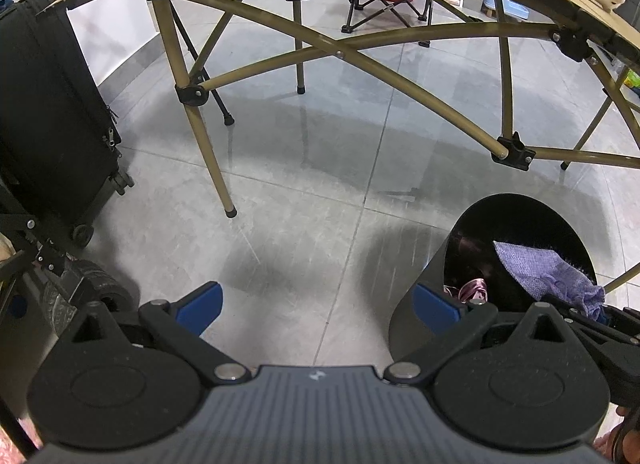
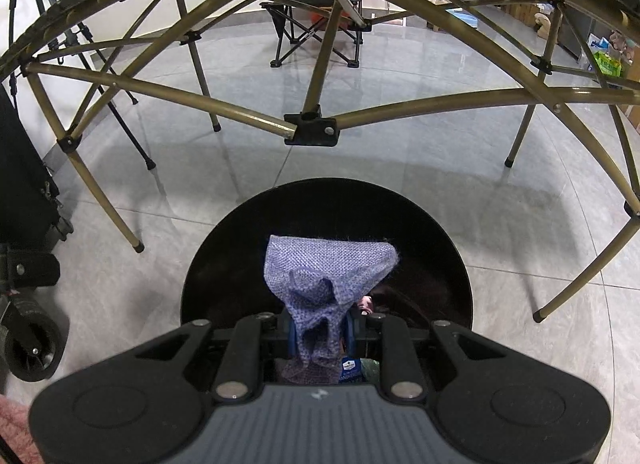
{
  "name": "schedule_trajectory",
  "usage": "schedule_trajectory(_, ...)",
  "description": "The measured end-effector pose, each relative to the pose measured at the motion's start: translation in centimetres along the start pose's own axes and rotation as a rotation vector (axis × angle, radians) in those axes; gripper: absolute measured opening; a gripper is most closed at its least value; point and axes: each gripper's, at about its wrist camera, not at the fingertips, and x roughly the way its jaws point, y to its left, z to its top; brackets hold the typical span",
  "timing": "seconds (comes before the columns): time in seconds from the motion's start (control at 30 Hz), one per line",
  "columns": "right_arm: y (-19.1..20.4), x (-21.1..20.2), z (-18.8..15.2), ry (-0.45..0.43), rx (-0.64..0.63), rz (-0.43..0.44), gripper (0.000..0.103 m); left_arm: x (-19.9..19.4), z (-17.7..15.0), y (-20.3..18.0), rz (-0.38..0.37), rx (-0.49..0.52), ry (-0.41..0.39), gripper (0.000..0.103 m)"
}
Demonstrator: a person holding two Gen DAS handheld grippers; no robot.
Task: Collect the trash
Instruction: 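Open the right gripper to drop the purple pouch into the bin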
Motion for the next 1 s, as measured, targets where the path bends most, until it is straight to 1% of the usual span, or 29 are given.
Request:
schedule_trajectory(0.2, 0.09, 0.20, -0.06, 0.008, -0.009, -0.002, 0.022, -0.02, -0.01, 0.01, 0.001, -0.004, 0.000, 0.103)
schedule_trajectory(0.27, 0.12, 0.26, -0.06, 0.010, -0.013, -0.005, 0.025, -0.07, -0.02, -0.01, 0.000, -0.004, -0.001, 0.103)
schedule_trajectory(0.3, 0.09, 0.27, -0.07, 0.011, -0.010, -0.003, 0.031, -0.12, -0.03, -0.03, 0.001, -0.005, -0.001, 0.103)
schedule_trajectory(0.37, 0.01, 0.27, -0.05, 0.010, -0.003, -0.002, 0.047, -0.14, -0.04, -0.02, -0.001, -0.005, -0.001, 0.103)
schedule_trajectory(0.43, -0.06, 0.22, 0.01, 0.008, 0.001, -0.010, 0.096, -0.12, -0.05, 0.00, 0.000, -0.004, -0.002, 0.103)
schedule_trajectory(0.47, -0.08, 0.18, 0.03, 0.004, 0.000, -0.021, 0.102, -0.13, -0.05, 0.02, 0.000, -0.004, -0.002, 0.103)
schedule_trajectory(0.53, -0.12, -0.02, 0.04, -0.005, -0.003, -0.029, 0.103, -0.14, -0.06, 0.05, 0.000, -0.004, -0.002, 0.103)
schedule_trajectory(0.77, -0.20, 0.07, -0.11, 0.017, -0.002, -0.028, 0.103, -0.29, -0.09, 0.03, -0.001, -0.003, -0.006, 0.103)
schedule_trajectory(1.0, -0.46, -0.58, -0.10, 0.000, 0.003, -0.032, 0.103, -0.59, -0.11, -0.25, -0.005, 0.002, -0.014, 0.103)
